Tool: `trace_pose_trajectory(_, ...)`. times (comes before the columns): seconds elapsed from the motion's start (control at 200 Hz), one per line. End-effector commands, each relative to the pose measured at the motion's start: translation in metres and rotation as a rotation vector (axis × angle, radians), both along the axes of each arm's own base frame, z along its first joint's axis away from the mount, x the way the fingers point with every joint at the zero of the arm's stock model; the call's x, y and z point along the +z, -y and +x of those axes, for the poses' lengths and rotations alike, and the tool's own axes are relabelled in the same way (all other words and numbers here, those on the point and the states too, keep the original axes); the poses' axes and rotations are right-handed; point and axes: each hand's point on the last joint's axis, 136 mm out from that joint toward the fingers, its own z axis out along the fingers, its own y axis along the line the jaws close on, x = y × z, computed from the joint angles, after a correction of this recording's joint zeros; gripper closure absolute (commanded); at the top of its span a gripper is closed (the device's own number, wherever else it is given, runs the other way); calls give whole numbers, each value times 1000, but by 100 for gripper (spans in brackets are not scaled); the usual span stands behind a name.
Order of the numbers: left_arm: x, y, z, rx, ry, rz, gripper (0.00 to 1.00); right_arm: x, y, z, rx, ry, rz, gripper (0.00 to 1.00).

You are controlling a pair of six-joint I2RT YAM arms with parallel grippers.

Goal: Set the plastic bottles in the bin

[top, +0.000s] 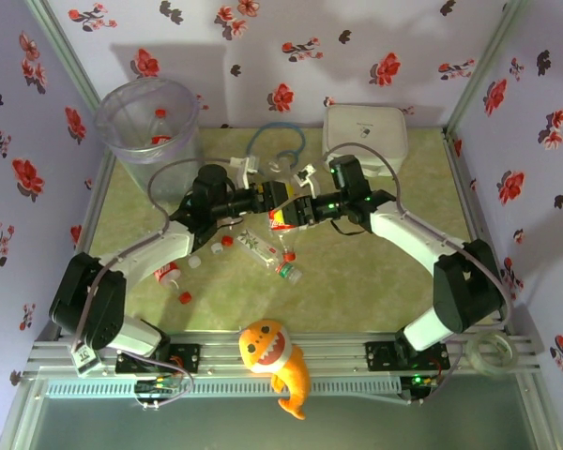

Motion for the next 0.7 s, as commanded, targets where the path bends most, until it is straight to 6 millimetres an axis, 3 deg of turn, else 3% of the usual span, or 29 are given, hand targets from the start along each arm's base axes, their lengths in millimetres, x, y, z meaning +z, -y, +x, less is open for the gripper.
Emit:
trace_pose_trajectory(0.0,25,11,-2,-31,67,-60,26,15,-8,0,38,27,45,61)
trace_pose_trajectory(0.105,24,13,-5,-48,60,-54,27,16,-9,1,36,36,48,61)
trace_pose_trajectory(0.215,19,12,-8,-57,53,-25,40,18,-9,2,37,46,53,61)
trace_pose_trajectory(0.395,25,11,-7,-57,64,-22,45,19,-9,4,38,48,50,56)
trace_pose_trajectory(0.455,28,12,-7,-58,70,-20,46,19,-9,3,41,47,49,47)
trace_pose_trajectory(0.535,31,13,-3,-56,65,-12,47,17,-4,1,48,44,19,23)
trace_pose_trajectory(0.625,35,11,5,-44,54,-4,50,15,7,0,44,55,-35,11)
trace_pose_trajectory(0.695,41,7,13,-30,55,-2,53,15,22,-1,24,54,-69,9)
